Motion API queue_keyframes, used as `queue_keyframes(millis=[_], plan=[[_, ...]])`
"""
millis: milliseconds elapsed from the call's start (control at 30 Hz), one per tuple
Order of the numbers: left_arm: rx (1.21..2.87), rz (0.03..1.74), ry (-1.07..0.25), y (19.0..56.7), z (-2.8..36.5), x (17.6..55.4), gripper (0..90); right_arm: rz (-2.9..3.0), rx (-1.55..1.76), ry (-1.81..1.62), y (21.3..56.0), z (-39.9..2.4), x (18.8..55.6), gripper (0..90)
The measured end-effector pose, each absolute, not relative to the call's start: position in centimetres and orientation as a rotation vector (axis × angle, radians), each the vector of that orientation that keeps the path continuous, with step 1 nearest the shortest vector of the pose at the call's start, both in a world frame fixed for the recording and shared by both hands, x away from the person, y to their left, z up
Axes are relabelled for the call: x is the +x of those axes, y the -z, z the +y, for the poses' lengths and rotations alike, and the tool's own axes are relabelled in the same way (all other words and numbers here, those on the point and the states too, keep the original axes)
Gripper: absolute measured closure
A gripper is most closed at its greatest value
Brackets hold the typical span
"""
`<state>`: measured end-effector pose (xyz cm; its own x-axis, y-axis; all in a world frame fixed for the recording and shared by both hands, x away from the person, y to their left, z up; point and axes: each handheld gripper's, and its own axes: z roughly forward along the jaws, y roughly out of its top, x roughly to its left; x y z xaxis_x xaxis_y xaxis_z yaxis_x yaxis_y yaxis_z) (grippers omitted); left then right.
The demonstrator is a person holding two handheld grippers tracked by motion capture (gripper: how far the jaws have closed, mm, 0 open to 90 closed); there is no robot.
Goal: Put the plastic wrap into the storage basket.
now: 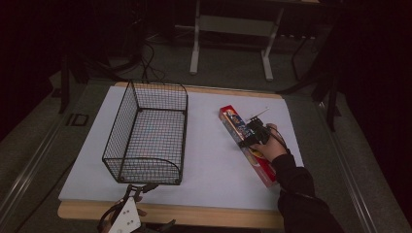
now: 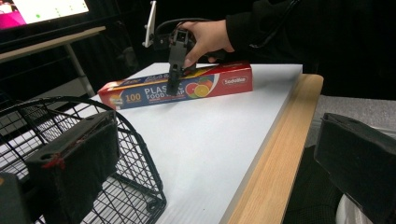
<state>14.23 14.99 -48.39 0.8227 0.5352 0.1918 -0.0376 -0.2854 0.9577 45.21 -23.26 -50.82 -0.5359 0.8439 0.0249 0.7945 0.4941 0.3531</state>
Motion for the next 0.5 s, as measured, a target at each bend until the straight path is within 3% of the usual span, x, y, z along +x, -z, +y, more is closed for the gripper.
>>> queue_keyframes(millis=[200,267,500], plan=[[1.789,0.384,-0.583,48.4,15.0,14.2,0.7,2.605,1.461,-0.423,50.8,-22.7,45.5,25.1],[1.799,0.381,-0.603,48.4,14.9,14.2,0.7,2.637,1.469,-0.416,50.7,-22.5,45.5,34.6],[1.792,0.397,-0.6,48.4,15.1,14.3,0.7,2.628,1.49,-0.301,50.5,-21.6,45.7,38.7]])
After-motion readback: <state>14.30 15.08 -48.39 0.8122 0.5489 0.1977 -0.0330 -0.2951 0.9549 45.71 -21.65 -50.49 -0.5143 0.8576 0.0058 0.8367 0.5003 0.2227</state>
